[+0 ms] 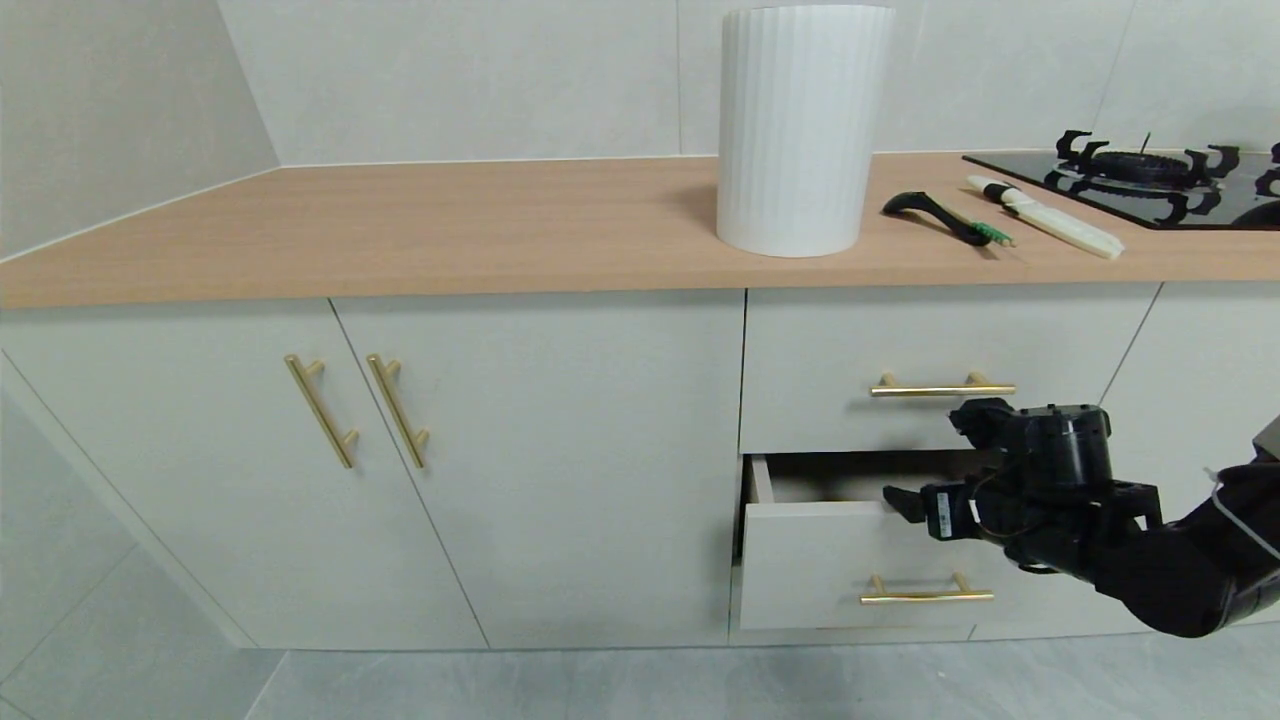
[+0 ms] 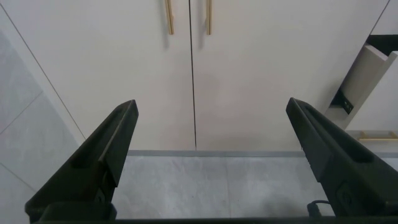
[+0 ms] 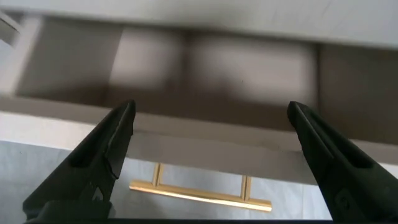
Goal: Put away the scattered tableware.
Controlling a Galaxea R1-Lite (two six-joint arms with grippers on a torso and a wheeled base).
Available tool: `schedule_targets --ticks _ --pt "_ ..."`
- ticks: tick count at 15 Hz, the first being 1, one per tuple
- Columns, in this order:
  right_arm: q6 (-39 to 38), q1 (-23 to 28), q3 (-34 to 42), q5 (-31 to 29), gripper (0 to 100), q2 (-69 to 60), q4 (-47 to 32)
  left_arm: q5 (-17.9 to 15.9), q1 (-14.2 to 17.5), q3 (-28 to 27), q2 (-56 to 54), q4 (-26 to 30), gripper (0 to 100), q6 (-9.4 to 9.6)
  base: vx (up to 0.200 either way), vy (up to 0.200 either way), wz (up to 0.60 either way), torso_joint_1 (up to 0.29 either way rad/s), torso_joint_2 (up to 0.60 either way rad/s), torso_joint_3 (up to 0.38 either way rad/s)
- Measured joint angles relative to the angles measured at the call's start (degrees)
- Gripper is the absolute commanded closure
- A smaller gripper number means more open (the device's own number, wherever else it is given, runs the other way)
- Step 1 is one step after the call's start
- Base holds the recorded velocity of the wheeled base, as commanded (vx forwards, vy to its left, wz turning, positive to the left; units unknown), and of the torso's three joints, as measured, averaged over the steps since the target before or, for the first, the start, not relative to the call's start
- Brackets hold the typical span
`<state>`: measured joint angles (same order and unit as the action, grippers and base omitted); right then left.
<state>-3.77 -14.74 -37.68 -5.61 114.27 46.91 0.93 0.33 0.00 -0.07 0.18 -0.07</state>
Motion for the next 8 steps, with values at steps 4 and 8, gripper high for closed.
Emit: schedule_targets --ticks 4,8 --pt "0.0 0.0 0.5 0.1 0 0.3 -0.2 0.0 0.0 0.0 0.0 0.0 0 0.00 0.000 0.000 0.00 0.000 0.00 0.000" --pt "0.1 0.0 0.6 0.4 0 -1.5 -5.2 0.0 0.0 0.0 0.0 0.0 0 0.00 0.000 0.000 0.00 0.000 0.00 0.000"
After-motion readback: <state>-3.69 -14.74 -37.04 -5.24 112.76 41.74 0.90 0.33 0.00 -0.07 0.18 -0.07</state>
